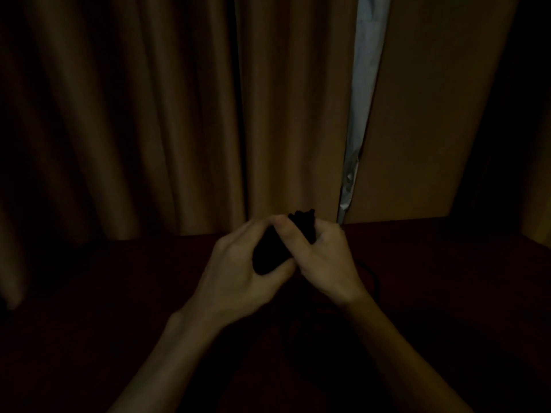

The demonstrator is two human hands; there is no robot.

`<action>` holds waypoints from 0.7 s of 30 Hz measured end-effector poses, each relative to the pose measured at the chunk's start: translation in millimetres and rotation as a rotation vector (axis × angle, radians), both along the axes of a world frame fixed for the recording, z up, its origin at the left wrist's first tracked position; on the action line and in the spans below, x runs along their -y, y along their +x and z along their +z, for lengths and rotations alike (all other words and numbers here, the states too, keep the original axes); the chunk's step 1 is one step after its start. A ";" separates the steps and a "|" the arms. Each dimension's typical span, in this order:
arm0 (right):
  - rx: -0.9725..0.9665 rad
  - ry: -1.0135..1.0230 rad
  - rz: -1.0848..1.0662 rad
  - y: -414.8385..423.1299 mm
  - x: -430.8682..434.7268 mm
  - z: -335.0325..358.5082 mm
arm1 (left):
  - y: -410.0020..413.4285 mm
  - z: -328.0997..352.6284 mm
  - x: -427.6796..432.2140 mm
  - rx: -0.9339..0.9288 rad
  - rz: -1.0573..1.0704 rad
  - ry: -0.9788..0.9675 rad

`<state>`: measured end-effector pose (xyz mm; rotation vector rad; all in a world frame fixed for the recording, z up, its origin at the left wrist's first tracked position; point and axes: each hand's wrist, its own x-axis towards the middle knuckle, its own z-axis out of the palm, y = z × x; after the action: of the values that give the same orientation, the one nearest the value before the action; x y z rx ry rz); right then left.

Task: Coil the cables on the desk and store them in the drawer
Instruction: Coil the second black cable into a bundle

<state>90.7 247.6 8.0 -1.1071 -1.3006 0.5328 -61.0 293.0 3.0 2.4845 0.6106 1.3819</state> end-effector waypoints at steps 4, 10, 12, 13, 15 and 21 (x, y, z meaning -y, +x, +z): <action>0.047 -0.082 0.090 0.3 -3.5 -1.1 | -3.9 -0.1 -4.7 0.023 0.047 -0.039; -0.105 -0.221 0.297 -0.2 -4.5 1.7 | -6.6 5.7 -7.1 0.185 -0.019 -0.282; -0.151 -0.242 0.333 -0.5 -4.7 2.0 | -7.0 5.8 -9.2 0.247 -0.030 -0.363; -0.184 -0.243 0.341 -0.5 -4.9 2.5 | -6.7 6.8 -8.9 0.281 -0.045 -0.421; -0.239 -0.214 0.363 2.0 -4.1 3.6 | -7.3 11.7 -4.2 0.334 -0.121 -0.575; -0.153 -0.169 0.543 13.2 1.3 -1.4 | -15.4 22.6 -0.1 0.223 -0.460 -1.016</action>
<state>103.9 246.2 6.6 -0.8200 -1.4393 1.1258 -76.4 293.1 25.6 1.4981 0.4708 0.8278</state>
